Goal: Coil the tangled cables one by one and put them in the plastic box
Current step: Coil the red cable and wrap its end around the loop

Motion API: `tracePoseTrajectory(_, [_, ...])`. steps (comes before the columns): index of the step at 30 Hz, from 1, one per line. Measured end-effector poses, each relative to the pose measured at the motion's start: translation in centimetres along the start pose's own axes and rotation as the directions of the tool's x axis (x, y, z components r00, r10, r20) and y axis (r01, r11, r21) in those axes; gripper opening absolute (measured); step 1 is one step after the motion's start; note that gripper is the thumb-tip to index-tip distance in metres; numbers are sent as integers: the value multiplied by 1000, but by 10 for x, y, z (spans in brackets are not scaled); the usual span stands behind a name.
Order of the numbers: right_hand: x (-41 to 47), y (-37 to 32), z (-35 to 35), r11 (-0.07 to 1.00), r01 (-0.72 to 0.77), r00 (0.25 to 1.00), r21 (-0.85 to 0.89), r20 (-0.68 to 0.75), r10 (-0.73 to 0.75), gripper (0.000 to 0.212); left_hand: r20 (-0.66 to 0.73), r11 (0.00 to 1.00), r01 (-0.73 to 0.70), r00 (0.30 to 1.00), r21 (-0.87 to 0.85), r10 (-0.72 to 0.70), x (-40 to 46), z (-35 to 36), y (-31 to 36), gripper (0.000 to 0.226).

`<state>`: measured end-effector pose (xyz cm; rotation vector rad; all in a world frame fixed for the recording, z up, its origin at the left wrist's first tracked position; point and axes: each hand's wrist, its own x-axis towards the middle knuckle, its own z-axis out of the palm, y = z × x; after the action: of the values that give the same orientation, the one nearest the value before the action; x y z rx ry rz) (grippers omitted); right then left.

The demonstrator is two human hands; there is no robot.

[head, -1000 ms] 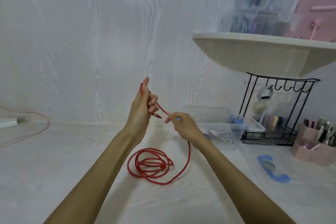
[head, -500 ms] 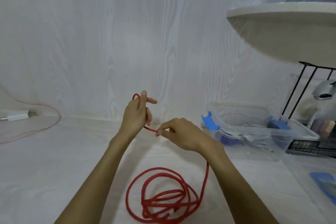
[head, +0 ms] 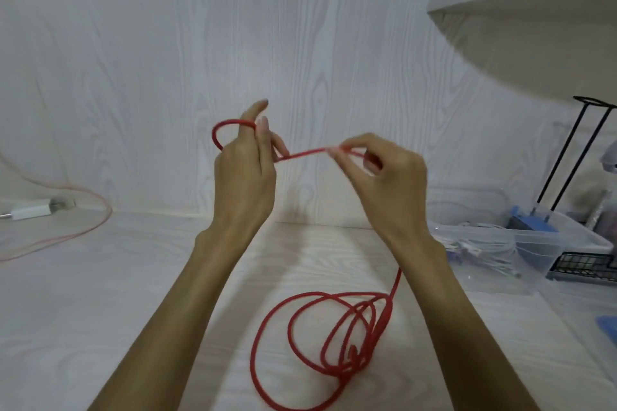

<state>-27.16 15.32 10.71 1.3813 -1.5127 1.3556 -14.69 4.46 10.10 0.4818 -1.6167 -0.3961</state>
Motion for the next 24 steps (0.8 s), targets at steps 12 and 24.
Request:
tracePoseTrajectory(12, [-15, 14, -3, 994, -80, 697, -79, 708, 112, 15, 640, 934, 116, 699, 338, -318, -11, -6, -33, 45])
tracePoseTrajectory(24, [-10, 37, -15, 954, -37, 952, -297, 280, 124, 59, 963, 932, 326, 155, 160, -219, -28, 21, 24, 56])
